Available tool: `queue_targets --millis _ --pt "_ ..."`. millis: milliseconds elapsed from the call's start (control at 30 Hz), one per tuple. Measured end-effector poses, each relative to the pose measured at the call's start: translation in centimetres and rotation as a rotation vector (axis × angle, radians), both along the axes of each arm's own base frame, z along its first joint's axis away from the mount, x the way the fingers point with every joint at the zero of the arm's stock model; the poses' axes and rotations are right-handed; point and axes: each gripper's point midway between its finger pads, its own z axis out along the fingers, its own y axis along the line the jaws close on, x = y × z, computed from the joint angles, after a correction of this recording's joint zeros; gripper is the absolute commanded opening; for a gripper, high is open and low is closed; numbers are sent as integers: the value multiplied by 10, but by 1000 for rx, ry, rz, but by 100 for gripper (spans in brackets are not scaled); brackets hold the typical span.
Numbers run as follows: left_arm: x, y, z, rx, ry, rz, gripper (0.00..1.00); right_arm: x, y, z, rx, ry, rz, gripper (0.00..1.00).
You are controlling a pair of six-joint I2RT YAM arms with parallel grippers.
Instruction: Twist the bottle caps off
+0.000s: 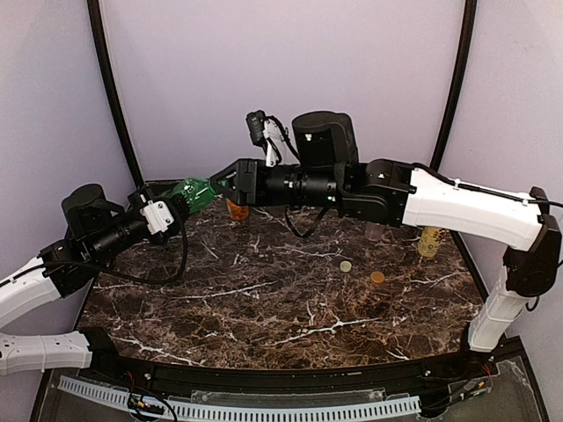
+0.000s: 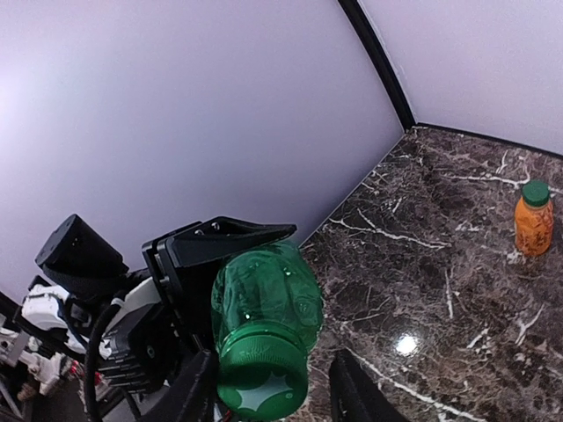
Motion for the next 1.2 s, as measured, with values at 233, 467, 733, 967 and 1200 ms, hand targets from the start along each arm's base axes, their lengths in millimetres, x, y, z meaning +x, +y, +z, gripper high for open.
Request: queue_targets --millis 233,467,733,967,1200 --pt "1 1 -1 4 0 5 1 -1 3 -1 2 4 34 0" --pt "-2 -1 -5 -2 38 -10 1 -8 6 -1 -31 -91 154 0" --pt "-50 -18 -32 47 310 -254 1 -58 -7 -22 -208 -542 454 0" --pt "-107 -27 -68 102 571 -490 1 -115 -13 -51 -377 -946 674 0" --pt "-126 -27 -83 149 640 -571 1 -135 -14 -67 -519 -1249 765 0"
